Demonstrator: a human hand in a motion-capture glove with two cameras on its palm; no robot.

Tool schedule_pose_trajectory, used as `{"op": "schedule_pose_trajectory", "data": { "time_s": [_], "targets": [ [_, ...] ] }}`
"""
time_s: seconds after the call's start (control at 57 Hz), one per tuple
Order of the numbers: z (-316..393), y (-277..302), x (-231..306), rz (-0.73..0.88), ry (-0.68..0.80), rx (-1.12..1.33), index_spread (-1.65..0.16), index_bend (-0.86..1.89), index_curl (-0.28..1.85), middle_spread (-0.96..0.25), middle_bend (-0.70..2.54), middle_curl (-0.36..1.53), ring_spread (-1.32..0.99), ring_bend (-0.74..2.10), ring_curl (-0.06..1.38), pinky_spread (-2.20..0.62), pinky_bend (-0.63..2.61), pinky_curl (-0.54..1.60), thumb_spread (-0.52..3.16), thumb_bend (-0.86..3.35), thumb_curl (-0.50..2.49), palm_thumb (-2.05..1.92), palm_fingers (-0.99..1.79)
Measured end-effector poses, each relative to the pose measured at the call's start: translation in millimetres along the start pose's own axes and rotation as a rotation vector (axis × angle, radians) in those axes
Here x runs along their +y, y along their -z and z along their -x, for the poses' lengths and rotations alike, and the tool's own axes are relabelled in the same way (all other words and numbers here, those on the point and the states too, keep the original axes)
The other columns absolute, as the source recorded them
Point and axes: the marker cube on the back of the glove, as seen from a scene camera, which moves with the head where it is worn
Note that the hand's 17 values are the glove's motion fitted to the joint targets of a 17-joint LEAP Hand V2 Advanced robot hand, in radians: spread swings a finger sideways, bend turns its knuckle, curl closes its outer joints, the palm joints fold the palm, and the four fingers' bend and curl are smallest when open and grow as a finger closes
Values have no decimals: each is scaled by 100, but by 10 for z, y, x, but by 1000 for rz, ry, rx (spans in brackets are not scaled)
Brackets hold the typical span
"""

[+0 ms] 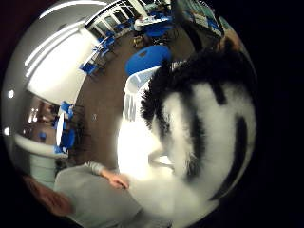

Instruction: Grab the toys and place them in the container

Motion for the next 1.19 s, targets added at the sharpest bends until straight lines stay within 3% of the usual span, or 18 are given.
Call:
{"op": "schedule_pose_trajectory", "data": {
  "time_s": [0.14,0.263,0.404,0.456,0.492,0.509,0.527,0.562,0.737,0.965,1.194],
  "targets": [
    [102,-438,-318,80,155,117,-41,13,87,-33,44,77,-48,79,68,-44,113,47,64,-1,96,63,71],
    [51,-639,-414,126,71,125,-42,12,87,-35,42,80,-46,82,68,-44,116,46,70,-1,98,63,67],
    [-205,-898,-324,286,9,205,-42,6,82,-37,41,82,-44,76,66,-43,128,47,87,-3,93,53,50],
    [-239,-993,-292,359,-59,198,-42,18,82,-38,43,81,-41,58,62,-35,120,46,99,-7,86,39,22],
    [-283,-1038,-241,412,-24,202,-42,21,83,-36,34,78,-34,45,61,-25,123,49,104,-7,81,32,-4],
    [-305,-1053,-213,433,8,201,-42,21,83,-36,37,79,-33,44,62,-24,123,49,107,-6,80,31,1],
    [-319,-1065,-192,448,29,195,-42,16,79,-33,24,73,-29,36,58,-19,127,49,109,-7,77,27,-21],
    [-327,-1085,-174,461,22,175,-42,11,74,-29,13,68,-23,25,53,-14,129,47,112,-6,73,23,-31],
    [-417,-1044,-143,440,-45,285,-38,8,56,-18,6,49,-10,16,42,1,130,43,120,-4,58,10,-32],
    [-326,-714,160,390,28,69,-36,9,42,-15,10,36,-5,20,40,6,123,39,123,-2,47,5,-25],
    [-904,-66,1447,345,119,-54,-36,14,35,-17,16,32,-11,33,43,6,108,33,127,-2,40,0,-11]
  ]
}}
